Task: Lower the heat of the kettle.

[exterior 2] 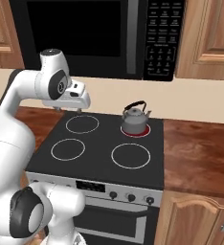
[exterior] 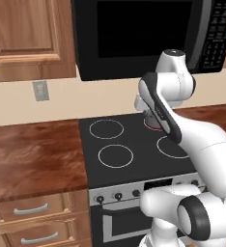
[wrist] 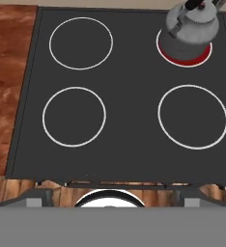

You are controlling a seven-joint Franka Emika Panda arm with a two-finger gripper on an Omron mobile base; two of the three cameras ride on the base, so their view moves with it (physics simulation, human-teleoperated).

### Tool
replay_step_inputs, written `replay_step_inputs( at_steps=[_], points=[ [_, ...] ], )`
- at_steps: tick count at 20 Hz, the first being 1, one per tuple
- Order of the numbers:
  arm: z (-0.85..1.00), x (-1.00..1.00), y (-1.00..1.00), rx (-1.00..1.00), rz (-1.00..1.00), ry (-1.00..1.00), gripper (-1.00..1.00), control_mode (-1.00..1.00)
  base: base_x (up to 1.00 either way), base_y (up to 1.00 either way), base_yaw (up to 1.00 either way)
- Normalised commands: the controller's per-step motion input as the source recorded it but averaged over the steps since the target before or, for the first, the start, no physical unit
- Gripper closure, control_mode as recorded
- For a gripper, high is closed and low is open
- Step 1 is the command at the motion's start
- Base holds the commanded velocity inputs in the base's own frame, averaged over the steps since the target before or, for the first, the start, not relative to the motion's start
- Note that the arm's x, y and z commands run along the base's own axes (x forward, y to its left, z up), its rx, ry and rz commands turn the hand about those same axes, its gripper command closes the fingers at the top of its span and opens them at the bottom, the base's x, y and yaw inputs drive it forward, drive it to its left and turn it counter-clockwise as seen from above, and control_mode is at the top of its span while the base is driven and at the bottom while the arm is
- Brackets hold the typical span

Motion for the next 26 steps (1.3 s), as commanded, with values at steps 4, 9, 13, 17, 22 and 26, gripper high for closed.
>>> replay_step_inputs(
  at_steps=[4, 9, 13, 17, 22, 26],
  points=[
    [0.0, 0.0, 0.0, 0.0, 0.0, 0.0, -1.0, 1.0, 0.03, 0.45, 0.0],
    [0.0, 0.0, 0.0, 0.0, 0.0, 0.0, -1.0, 1.0, 0.06, 0.41, 0.0],
    [0.0, 0.0, 0.0, 0.0, 0.0, 0.0, -1.0, 1.0, 0.12, 0.46, 0.0],
    [0.0, 0.0, 0.0, 0.0, 0.0, 0.0, -1.0, 1.0, 0.28, 0.26, 0.0],
    [0.0, 0.0, 0.0, 0.0, 0.0, 0.0, -1.0, 1.0, 0.4, 0.06, 0.0],
    [0.0, 0.0, 0.0, 0.0, 0.0, 0.0, -1.0, 1.0, 0.45, 0.0, 0.0]
  ],
)
